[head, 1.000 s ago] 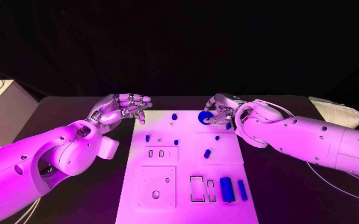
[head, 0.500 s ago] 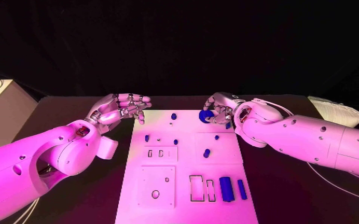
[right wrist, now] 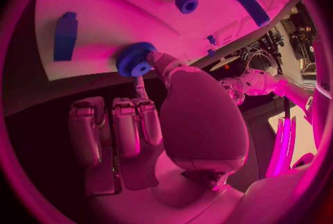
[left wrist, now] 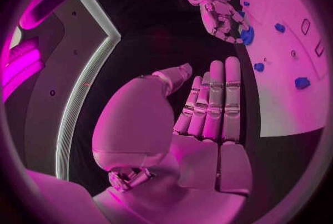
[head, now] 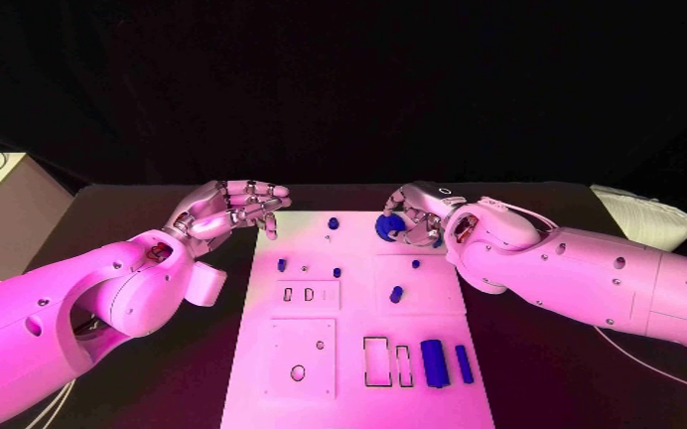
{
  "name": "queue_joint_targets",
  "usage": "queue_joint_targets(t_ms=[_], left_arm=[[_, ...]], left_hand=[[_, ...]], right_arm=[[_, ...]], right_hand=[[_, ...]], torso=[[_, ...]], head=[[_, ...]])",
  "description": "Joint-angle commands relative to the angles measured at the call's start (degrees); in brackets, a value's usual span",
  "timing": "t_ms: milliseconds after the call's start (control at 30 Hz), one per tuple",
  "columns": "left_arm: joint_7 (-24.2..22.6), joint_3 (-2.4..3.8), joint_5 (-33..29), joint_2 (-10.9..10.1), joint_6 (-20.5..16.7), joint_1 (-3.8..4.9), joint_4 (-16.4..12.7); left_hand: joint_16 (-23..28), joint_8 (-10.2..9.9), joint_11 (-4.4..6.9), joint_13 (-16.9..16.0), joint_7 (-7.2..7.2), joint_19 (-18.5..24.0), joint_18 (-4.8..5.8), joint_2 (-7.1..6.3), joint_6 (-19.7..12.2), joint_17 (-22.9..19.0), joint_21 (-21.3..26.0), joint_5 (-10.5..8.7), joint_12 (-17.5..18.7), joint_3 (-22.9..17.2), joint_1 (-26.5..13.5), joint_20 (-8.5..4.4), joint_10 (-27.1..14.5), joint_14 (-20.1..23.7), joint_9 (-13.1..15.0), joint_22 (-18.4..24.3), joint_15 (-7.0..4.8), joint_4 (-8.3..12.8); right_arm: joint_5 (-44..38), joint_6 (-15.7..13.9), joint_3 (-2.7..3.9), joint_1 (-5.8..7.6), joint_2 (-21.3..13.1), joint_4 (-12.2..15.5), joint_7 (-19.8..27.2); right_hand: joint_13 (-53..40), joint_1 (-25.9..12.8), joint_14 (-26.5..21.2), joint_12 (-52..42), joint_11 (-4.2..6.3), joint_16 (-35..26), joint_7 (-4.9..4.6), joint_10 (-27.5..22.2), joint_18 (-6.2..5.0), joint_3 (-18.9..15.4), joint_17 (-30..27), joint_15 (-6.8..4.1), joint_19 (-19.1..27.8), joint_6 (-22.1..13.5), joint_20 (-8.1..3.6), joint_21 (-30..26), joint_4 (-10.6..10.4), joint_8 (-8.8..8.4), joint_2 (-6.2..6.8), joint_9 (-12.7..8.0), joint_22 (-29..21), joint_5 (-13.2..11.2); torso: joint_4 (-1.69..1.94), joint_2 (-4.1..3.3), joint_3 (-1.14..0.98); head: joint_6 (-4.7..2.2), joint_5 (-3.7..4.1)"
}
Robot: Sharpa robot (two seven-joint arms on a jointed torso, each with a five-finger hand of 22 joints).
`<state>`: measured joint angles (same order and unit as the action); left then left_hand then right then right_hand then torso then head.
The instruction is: Assemble the parts on the task board
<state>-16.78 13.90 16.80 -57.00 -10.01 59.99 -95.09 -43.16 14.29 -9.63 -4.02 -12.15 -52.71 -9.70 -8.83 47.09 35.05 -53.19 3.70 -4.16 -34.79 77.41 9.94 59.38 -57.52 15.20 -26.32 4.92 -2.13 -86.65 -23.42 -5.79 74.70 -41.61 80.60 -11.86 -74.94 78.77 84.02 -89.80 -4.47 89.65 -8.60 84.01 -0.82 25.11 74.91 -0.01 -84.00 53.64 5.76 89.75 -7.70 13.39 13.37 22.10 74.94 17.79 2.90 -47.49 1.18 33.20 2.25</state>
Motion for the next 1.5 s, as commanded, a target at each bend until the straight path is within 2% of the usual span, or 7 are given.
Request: queue_joint_targets(t_ms=[33, 300, 467, 633, 800, 1000, 1500], left_arm=[[-0.24, 0.04, 0.63, 0.10, 1.28, 0.01, -0.16], [-0.20, 0.04, 0.77, 0.25, 1.48, 0.01, -0.08], [-0.54, 0.04, 1.96, 0.38, 1.60, 0.01, -0.13], [-0.64, 0.04, 2.48, 0.45, 1.66, 0.01, -0.16], [-0.65, 0.04, 2.63, 0.56, 1.73, 0.01, -0.17], [-0.62, 0.04, 2.68, 0.59, 1.83, 0.01, -0.19], [-0.59, 0.04, 2.70, 0.46, 1.74, 0.04, -0.55]], left_hand=[[-0.20, -0.27, -0.01, -0.08, -1.44, 0.32, -0.89, 0.03, -0.25, -0.06, -0.21, -0.11, -0.08, -0.18, -0.37, 0.09, -0.58, 0.49, 0.06, -0.05, 0.08, -0.02], [-0.20, -0.27, -0.01, -0.08, -1.44, 0.32, -0.89, 0.03, -0.25, -0.06, -0.21, -0.11, -0.08, -0.18, -0.37, 0.09, -0.58, 0.49, 0.06, -0.05, 0.08, -0.02], [-0.20, -0.27, -0.01, -0.08, -1.44, 0.32, -0.89, 0.03, -0.25, -0.06, -0.21, -0.11, -0.08, -0.18, -0.37, 0.09, -0.58, 0.49, 0.06, -0.05, 0.08, -0.02], [-0.24, -0.26, 0.00, -0.10, -1.42, 0.42, -0.90, 0.11, -0.24, -0.11, -0.30, -0.11, -0.16, -0.20, -0.38, 0.11, -0.62, 0.53, 0.11, -0.05, 0.08, -0.02], [-0.24, -0.26, 0.00, -0.10, -1.42, 0.42, -0.90, 0.11, -0.24, -0.11, -0.30, -0.11, -0.16, -0.20, -0.38, 0.11, -0.62, 0.53, 0.11, -0.05, 0.08, -0.02], [-0.26, -0.23, 0.02, -0.11, -1.39, 0.45, -0.91, 0.12, -0.20, -0.13, -0.34, -0.11, -0.21, -0.21, -0.35, 0.11, -0.58, 0.54, 0.14, -0.06, 0.07, 0.01], [-0.26, -0.22, 0.02, -0.11, -1.39, 0.46, -0.91, 0.12, -0.20, -0.13, -0.35, -0.11, -0.22, -0.21, -0.36, 0.11, -0.58, 0.54, 0.14, -0.06, 0.07, 0.01]], right_arm=[[-5.85, -4.56, 0.03, -0.11, -0.15, 1.57, 0.99], [-10.32, -8.88, 0.07, -0.21, 0.21, 6.32, 0.62], [-12.39, -9.63, 0.06, -0.47, 1.91, 7.29, 0.32], [-13.26, -9.20, -0.05, -0.91, 4.28, 6.72, 0.51], [-13.81, -9.25, -0.13, -1.24, 6.26, 6.14, 0.52], [-14.06, -8.56, -0.19, -1.69, 8.36, 4.48, 0.14], [-14.42, -6.17, -0.32, -2.35, 10.97, 0.19, -1.23]], right_hand=[[-15.06, -0.69, 5.98, -0.20, 0.56, 0.35, 0.02, 5.99, 0.82, 0.43, 15.09, -0.23, -6.00, 0.50, -0.05, 0.25, 0.06, 0.31, -0.28, 0.14, 15.06, 0.41], [-15.06, -1.19, 5.98, -0.20, 0.76, 0.35, 0.25, 5.99, 0.82, 0.93, 15.09, -0.45, -6.00, 1.09, -0.25, 0.25, 0.07, 0.55, -0.16, 0.20, 15.06, 0.08], [-15.06, -1.36, 5.98, -0.20, 0.85, 0.35, 0.35, 5.99, 0.82, 1.16, 15.09, -0.56, -6.00, 1.29, -0.35, 0.25, 0.14, 0.61, -0.11, 0.21, 15.06, -0.36], [-15.06, -1.78, 5.98, -0.20, 0.81, 0.35, 0.26, 5.99, 0.82, 1.49, 15.09, -0.63, -6.00, 0.90, -0.47, 0.25, 0.16, 0.29, 0.03, 0.05, 15.06, -1.14], [-15.06, -1.73, 5.98, -0.20, 0.83, 0.35, 0.30, 5.99, 0.82, 1.66, 15.09, -0.64, -6.00, 1.01, -0.48, 0.25, 0.24, 0.32, -0.05, 0.06, 15.06, -1.24], [-15.06, -1.71, 5.98, -0.20, 0.85, 0.35, 0.33, 5.99, 0.82, 1.72, 15.09, -0.65, -6.00, 1.08, -0.49, 0.25, 0.29, 0.36, -0.04, 0.07, 15.06, -1.28], [-15.06, -1.77, 5.98, -0.20, 0.87, 0.35, 0.34, 5.99, 0.82, 1.75, 15.09, -0.66, -6.00, 1.17, -0.50, 0.25, 0.36, 0.38, 0.09, 0.08, 15.06, -1.40]], torso=[[0.03, -0.02, 0.02], [0.00, 0.05, 0.09], [0.02, 0.00, 0.08], [-0.03, 0.03, 0.08], [0.27, -0.05, 0.12], [0.21, -0.15, 0.11], [0.57, -0.42, 0.31]], head=[[0.13, 0.08], [0.03, 0.45], [-0.21, 0.42], [-0.36, 0.24], [-0.48, 0.43], [-0.52, 0.11], [-0.01, -0.20]])
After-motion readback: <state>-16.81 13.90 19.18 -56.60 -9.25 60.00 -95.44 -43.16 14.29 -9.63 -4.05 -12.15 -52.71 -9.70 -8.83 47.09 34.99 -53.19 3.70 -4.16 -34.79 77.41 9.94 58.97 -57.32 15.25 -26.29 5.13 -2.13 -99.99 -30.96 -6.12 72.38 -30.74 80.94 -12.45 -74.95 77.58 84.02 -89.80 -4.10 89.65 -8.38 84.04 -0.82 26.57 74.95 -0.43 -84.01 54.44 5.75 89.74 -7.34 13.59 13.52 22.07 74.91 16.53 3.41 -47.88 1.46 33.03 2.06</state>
